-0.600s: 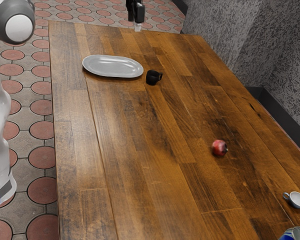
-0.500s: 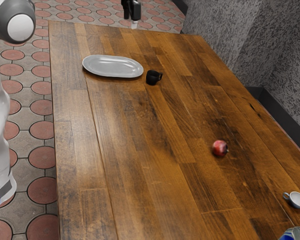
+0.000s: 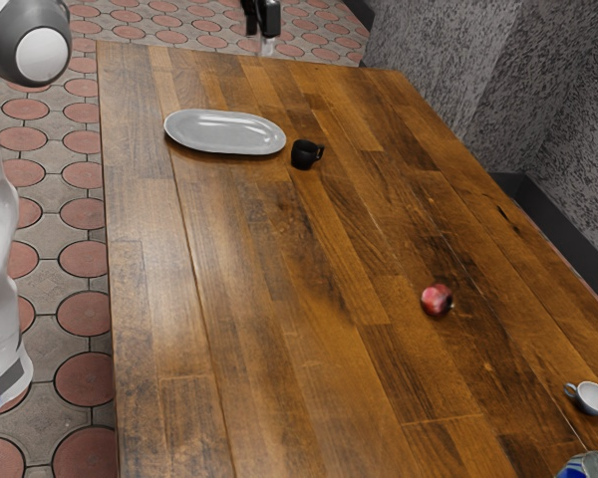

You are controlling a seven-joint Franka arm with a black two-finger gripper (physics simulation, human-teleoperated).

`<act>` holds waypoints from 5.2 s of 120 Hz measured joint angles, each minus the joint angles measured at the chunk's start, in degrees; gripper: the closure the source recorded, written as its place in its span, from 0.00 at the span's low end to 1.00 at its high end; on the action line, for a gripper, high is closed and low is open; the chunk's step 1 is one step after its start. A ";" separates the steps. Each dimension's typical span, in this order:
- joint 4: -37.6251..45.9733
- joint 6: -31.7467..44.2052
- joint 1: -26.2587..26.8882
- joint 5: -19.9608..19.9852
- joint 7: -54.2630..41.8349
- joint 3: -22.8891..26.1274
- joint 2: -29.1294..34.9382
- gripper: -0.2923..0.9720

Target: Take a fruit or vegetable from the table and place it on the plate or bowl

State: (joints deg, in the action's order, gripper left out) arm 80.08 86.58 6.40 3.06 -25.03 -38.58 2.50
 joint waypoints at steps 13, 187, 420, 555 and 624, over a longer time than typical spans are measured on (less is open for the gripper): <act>-13.25 -3.75 -2.63 -0.44 -0.31 3.71 -0.32 0.25; 4.81 23.63 1.41 7.96 -4.86 37.00 -22.21 0.25; -8.56 33.09 -0.12 9.06 -5.31 37.95 -36.81 0.25; -11.06 35.04 -0.16 7.70 -5.42 37.96 -40.74 0.25; -12.27 34.05 0.04 6.77 -4.83 37.88 -41.39 0.46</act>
State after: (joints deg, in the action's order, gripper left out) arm 67.81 120.63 6.44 9.83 -29.86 -0.69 -38.89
